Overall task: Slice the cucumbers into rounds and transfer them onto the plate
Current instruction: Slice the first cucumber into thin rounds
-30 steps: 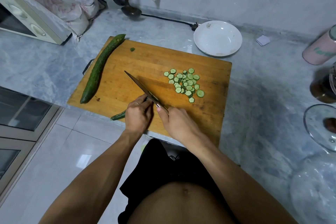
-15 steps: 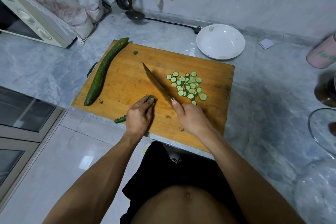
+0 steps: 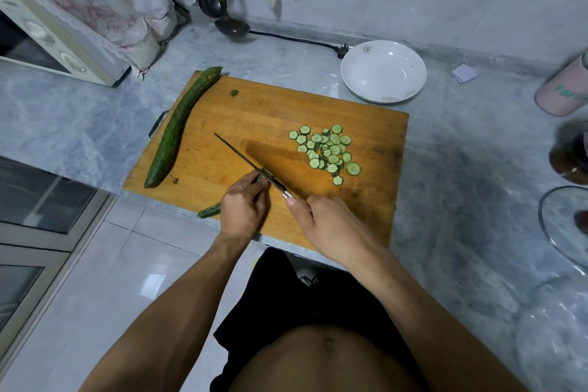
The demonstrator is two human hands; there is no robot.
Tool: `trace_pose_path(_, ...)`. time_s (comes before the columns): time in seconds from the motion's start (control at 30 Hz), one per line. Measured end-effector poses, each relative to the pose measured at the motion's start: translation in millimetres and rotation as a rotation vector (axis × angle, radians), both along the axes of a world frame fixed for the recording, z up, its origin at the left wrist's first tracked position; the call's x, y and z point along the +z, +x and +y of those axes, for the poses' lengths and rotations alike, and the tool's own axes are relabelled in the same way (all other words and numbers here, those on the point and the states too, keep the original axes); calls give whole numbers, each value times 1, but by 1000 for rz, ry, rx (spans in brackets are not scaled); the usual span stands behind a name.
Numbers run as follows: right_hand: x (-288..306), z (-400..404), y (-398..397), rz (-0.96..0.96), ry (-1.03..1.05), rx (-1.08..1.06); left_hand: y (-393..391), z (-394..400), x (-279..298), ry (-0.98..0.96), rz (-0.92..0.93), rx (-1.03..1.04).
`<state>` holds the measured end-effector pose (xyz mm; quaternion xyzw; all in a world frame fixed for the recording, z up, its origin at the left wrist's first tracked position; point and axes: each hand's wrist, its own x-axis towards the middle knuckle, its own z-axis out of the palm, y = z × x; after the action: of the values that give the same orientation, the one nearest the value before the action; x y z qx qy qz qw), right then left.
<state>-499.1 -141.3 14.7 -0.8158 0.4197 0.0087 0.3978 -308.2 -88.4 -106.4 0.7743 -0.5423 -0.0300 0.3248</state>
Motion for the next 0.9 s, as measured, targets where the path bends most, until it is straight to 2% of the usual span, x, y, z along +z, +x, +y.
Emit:
trace_pose_path(0.33,2,8,-2,26,-6,-9,-1,1,-5,-7,22,24)
trace_pose_path(0.53,2,10,0,52,-28,1,-1,0,-5,-14,-25,29)
trace_pose_path(0.67,2,6,8,49,22,-21,-3,-3,-7,-13,-28,54)
trace_pose_path(0.9,-19,-3,30,60,37,-50,-4,-1,-8,39,-6,60)
